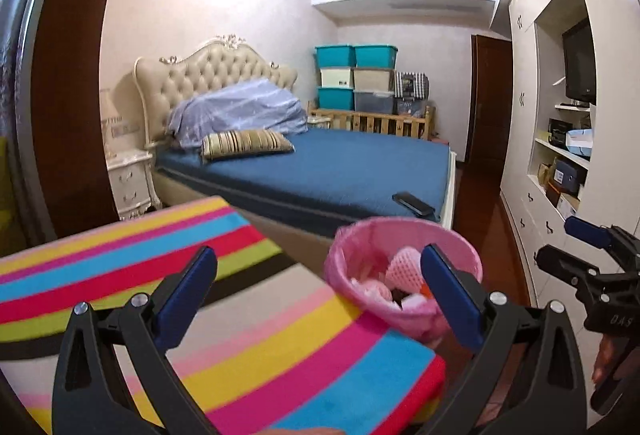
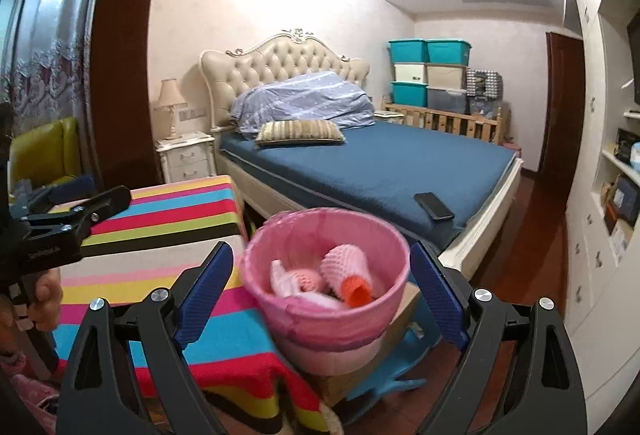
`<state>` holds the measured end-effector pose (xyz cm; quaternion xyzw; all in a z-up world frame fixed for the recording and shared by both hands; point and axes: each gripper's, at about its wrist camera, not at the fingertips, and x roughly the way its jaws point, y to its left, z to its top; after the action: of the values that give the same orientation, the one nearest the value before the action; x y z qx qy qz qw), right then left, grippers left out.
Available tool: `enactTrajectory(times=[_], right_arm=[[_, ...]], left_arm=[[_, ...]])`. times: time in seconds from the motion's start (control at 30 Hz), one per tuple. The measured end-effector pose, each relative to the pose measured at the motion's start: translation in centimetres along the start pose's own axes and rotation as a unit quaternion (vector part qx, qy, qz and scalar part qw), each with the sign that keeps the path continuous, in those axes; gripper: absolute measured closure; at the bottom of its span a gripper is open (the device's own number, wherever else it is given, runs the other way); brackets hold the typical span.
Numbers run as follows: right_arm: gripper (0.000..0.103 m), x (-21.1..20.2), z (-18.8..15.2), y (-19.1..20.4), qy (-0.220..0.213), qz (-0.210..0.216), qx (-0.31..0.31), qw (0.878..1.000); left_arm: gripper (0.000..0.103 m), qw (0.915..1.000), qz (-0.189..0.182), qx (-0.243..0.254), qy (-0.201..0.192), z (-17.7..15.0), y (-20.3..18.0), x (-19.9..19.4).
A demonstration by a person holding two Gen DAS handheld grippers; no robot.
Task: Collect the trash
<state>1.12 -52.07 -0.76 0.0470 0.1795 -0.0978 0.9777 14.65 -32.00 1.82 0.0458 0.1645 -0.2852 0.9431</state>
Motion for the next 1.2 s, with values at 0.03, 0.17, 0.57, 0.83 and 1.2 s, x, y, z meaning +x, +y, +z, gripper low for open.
enactTrajectory(times=[0.03,0.17,0.57,0.83,1.2], right_arm=[[0.018,-0.3,-0.3,0.2,-0.001,0.0,-0.002,1.0],[0.018,-0.7,-0.5,0.8,0.007,0.006,-0.012,1.0],[0.018,-1.5,1.0,2.8,0.022,0.008,-0.044,0.999],[0.018,-1.2,0.6,2.0,0.035,0.01,-0.033,0.999],[0.018,-0.7,0.3,2.1,0.044,0.008,-0.033,0.998]], left_arm=[[0.004,1.0,0.001,0.0,0.004,-0.4,-0.1,-0.4],[0.004,0.9999,0.001,0.01,0.009,-1.7,-0.1,-2.2],[0.004,0.9998,-0.003,0.017,0.005,-2.7,0.0,-3.7],[0.004,0.9996,-0.014,0.022,0.015,-2.8,-0.6,-3.5],[0.004,0.9993,-0.017,0.023,0.022,-3.1,-0.8,-3.1]])
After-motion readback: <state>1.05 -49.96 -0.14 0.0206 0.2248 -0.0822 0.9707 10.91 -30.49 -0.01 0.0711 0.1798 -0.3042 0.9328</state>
